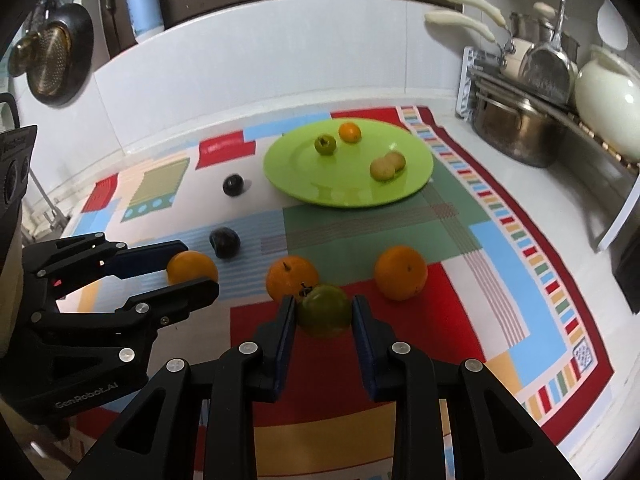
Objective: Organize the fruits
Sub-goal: 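Grasp a large orange with the left gripper while the right gripper grasps a green fruit, then carry the orange with the left gripper onto the green plate while the right gripper places the green fruit there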
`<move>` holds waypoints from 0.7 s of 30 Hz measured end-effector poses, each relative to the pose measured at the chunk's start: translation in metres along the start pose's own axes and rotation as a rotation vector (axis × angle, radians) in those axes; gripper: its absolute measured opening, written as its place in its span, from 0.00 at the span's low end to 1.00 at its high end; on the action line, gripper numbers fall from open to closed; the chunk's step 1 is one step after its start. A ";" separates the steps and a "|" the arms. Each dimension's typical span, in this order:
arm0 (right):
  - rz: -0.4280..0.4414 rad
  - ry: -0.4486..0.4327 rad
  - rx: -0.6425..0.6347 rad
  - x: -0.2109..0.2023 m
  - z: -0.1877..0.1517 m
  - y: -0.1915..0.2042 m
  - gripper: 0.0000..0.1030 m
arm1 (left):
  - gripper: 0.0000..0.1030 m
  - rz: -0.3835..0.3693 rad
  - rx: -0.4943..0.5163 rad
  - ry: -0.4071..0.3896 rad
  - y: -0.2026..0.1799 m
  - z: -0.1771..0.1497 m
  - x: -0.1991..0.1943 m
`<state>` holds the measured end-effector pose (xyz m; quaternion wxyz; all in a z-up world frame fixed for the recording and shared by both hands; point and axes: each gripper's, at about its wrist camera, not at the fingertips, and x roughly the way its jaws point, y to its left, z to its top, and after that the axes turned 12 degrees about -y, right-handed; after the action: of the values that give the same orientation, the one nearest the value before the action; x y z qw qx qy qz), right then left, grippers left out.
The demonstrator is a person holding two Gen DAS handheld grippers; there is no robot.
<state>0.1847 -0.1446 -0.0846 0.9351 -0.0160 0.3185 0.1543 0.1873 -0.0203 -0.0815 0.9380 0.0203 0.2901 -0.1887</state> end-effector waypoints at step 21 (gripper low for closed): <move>-0.023 -0.144 -0.024 -0.013 0.052 -0.005 0.28 | 0.37 0.065 0.027 -0.145 0.010 0.056 -0.007</move>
<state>0.2072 -0.1467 -0.0362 0.9571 -0.0198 0.2482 0.1484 0.2157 -0.0169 -0.0315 0.9617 0.0289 0.2182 -0.1631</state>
